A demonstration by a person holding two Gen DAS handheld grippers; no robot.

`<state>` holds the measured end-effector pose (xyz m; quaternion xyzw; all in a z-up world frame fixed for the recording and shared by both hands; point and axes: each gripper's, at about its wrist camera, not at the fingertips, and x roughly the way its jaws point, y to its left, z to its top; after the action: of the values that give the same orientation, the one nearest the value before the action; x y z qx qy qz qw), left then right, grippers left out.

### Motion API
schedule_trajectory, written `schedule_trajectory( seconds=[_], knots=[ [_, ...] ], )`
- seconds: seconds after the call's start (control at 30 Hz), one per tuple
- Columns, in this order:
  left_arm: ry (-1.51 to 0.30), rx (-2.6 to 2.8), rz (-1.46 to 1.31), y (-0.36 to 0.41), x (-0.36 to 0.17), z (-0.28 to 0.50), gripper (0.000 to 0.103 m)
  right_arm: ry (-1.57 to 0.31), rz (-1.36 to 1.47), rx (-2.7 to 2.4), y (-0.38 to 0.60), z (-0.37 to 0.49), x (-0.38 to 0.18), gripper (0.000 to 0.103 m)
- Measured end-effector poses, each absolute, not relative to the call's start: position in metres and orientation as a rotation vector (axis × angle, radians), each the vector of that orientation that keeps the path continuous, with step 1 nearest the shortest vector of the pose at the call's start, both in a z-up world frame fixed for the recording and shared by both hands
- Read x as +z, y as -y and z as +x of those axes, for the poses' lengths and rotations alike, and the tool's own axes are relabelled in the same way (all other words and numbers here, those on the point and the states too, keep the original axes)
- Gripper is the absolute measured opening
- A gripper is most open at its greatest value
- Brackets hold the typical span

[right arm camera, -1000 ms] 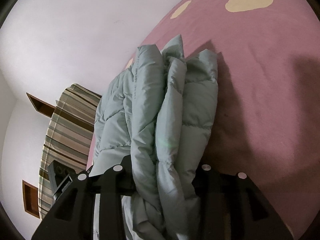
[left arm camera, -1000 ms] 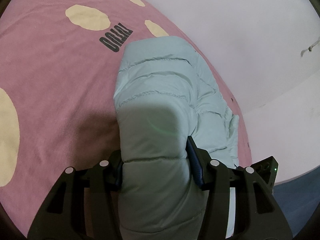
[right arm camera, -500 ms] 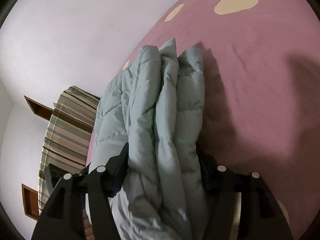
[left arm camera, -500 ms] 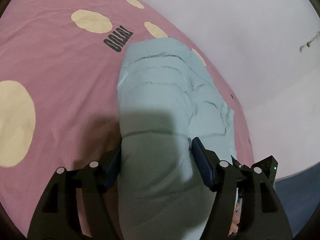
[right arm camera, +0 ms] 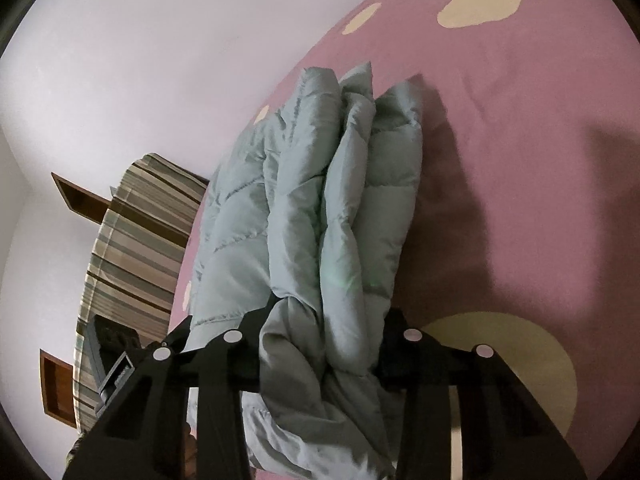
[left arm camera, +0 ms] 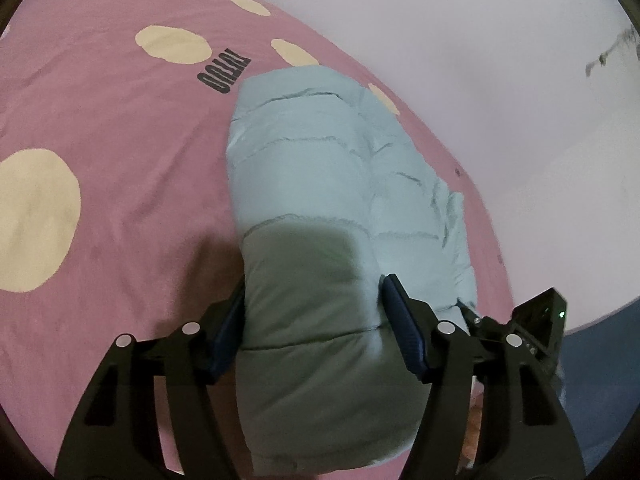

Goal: Fold large clothes

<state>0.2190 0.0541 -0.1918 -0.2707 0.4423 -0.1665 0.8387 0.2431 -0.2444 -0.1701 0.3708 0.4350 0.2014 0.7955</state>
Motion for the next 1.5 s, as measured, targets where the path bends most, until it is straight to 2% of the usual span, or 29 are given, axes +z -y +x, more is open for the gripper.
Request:
schedule_trajectory(
  seconds=[0.3, 0.47, 1.0, 1.27, 1.33, 1.5],
  knots=[
    [-0.943, -0.337, -0.554, -0.055, -0.192, 0.22, 0.065, -0.943, 0.825, 0.435, 0.242, 0.247, -0.178, 0.04],
    [-0.945, -0.323, -0.553, -0.055, -0.192, 0.219, 0.07, -0.933, 0.84, 0.429, 0.251, 0.241, -0.183, 0.05],
    [-0.895, -0.224, -0.381, -0.048, -0.169, 0.187, 0.078, -0.926, 0.817, 0.376, 0.265, 0.211, -0.174, 0.063],
    [-0.802, -0.123, -0.199, -0.035, -0.129, 0.15, 0.091, -0.86, 0.631, 0.2, 0.264, 0.179, -0.129, 0.064],
    [-0.785, -0.103, -0.189, -0.034, -0.122, 0.143, 0.091, -0.846, 0.554, 0.137, 0.259, 0.171, -0.115, 0.069],
    [-0.747, -0.054, -0.188, -0.035, -0.103, 0.126, 0.092, -0.803, 0.384, 0.048, 0.239, 0.154, -0.086, 0.076]
  ],
)
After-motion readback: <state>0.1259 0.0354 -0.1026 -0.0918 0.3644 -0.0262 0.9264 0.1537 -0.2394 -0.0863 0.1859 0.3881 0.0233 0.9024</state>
